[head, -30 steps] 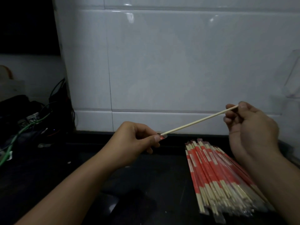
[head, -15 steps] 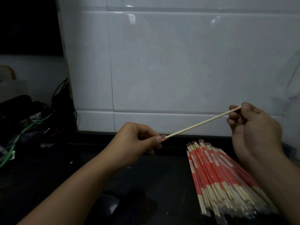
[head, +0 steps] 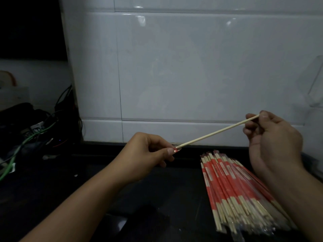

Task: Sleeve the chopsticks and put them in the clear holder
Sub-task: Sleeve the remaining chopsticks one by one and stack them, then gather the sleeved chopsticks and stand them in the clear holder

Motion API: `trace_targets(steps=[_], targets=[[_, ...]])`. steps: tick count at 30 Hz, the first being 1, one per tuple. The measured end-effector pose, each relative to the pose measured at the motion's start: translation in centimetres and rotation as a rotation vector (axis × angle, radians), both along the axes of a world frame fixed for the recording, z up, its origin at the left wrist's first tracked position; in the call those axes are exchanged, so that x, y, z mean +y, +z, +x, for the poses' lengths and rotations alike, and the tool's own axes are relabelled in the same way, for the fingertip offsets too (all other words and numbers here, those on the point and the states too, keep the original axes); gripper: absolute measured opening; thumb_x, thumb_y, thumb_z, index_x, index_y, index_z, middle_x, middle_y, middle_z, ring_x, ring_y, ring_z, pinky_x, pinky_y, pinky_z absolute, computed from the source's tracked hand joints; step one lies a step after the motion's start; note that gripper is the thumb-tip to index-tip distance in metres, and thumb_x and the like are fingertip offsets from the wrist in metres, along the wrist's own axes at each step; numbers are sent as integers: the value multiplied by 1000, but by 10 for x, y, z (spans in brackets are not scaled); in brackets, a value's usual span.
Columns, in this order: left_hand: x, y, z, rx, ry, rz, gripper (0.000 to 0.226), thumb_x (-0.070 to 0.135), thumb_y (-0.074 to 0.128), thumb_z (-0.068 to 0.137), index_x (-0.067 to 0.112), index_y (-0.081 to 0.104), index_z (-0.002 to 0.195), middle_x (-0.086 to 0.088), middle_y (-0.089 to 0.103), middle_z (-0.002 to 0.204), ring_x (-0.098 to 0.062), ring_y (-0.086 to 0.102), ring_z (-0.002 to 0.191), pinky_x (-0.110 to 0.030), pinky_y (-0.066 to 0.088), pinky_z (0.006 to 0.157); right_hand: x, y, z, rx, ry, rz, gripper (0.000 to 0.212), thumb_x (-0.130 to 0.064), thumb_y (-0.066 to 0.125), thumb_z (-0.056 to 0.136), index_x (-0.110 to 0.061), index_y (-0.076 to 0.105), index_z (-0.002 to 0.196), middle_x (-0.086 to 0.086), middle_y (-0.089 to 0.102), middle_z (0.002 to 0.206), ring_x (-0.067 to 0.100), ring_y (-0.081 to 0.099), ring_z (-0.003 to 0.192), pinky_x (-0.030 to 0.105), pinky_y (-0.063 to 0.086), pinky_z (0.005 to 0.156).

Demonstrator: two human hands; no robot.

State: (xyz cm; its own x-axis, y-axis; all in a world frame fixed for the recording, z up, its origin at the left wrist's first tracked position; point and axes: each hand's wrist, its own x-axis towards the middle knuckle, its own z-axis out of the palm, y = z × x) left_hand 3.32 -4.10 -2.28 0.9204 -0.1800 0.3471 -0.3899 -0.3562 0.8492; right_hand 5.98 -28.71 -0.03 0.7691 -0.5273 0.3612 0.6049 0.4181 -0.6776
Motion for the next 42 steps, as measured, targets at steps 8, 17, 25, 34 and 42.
trace_targets(steps=[8,17,25,34,42], targets=[[0,-2,2,-6,-5,-2,8,13,69,91,8,76,90,-8,76,79,-12,67,63,-15,50,58,6,-4,1,44,95,-51,13,-7,49,100,-10,59,92,7,67,77,9,63,55,19,52,55],[-1,-3,3,-10,-23,5,9,12,69,91,6,76,90,-9,76,77,-12,66,64,-17,49,59,43,-38,-18,-76,10,-1133,17,-10,68,90,-25,76,92,-7,70,82,8,67,75,17,51,69],[-5,-6,1,-28,-35,72,9,23,73,89,16,74,95,1,73,71,-9,68,63,-17,50,58,62,-40,-26,212,313,-889,9,-12,67,90,-12,71,98,6,75,78,15,71,65,25,55,57],[-5,-5,0,26,-56,150,27,22,78,84,28,66,108,-1,75,78,-13,71,72,-31,57,73,51,-37,-16,222,183,-764,12,-1,60,93,-10,67,87,3,67,63,9,61,54,19,48,51],[-5,-3,-3,53,-65,211,27,16,78,84,26,67,107,-3,75,78,-18,73,73,-35,60,75,48,-36,-18,162,189,-741,16,-5,65,90,-14,67,103,8,72,78,11,67,65,19,52,58]])
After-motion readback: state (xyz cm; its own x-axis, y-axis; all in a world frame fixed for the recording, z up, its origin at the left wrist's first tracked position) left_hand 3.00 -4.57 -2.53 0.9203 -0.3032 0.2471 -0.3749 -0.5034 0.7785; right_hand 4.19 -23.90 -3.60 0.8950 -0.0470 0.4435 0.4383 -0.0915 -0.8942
